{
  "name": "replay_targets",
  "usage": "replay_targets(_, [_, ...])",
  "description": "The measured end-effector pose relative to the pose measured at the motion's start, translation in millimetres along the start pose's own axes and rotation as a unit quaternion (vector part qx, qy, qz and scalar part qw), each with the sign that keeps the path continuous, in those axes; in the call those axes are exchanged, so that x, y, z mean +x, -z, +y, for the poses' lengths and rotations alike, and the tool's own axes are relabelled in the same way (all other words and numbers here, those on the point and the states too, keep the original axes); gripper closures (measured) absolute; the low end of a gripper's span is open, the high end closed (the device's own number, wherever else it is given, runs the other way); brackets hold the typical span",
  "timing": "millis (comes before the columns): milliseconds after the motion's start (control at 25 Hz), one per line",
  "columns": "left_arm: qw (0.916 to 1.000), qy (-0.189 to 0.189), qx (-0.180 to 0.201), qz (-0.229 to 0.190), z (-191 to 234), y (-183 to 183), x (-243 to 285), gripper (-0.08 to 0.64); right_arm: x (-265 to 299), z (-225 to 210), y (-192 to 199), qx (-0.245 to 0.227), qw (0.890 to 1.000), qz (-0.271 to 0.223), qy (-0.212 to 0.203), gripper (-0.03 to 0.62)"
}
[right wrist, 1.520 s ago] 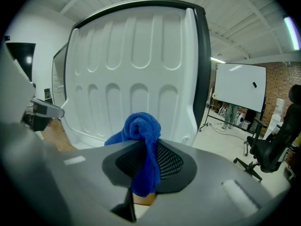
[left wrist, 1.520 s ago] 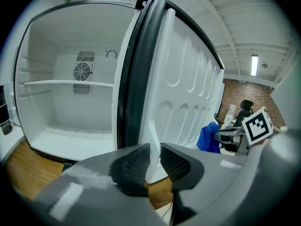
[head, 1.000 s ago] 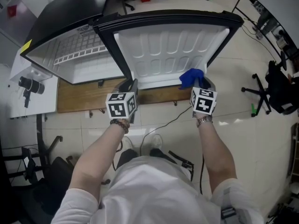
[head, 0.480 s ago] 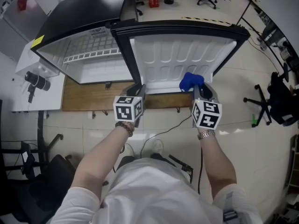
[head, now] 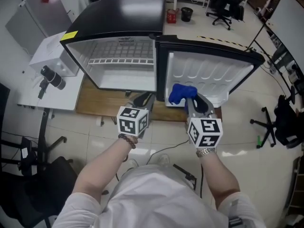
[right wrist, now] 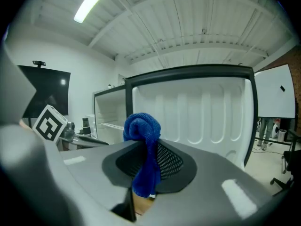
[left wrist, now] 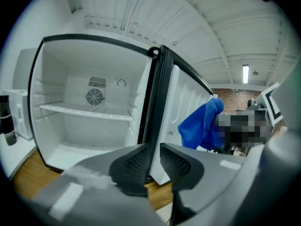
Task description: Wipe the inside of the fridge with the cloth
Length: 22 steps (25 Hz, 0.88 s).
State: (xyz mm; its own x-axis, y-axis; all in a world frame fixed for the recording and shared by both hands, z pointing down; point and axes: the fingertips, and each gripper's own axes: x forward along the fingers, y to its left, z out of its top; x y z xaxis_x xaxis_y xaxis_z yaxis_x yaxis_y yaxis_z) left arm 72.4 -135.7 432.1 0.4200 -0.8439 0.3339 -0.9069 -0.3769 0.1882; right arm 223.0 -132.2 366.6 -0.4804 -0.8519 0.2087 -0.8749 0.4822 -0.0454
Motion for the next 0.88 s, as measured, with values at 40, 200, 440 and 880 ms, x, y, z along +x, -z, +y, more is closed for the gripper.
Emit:
replay_targets(40, [1.0000,0.000,0.002,-0.006,5,-6,-11,0.486,1,16,-6,-0.002,1.000,-0.004,-0.010,0.527])
replay_targets(200, [0.9995,-0.003,0.008,-0.029,27,-29,-58,0.486,8,77,-25,-0.004,0.999,-0.017,-0.041,0.527])
replay_targets(440, [0.9971,-0.002,0.027,-0.071,48,-61,-125,0.486,7,150,-47,-0.009,0.997,-0.035,-0.067,0.526])
replay_targets(880, [0.9915,0.016,0.061,-0.114,84,-72,-206,0.544,7,239,-61,-0.010,0.996,-0.055,-0.070,0.526])
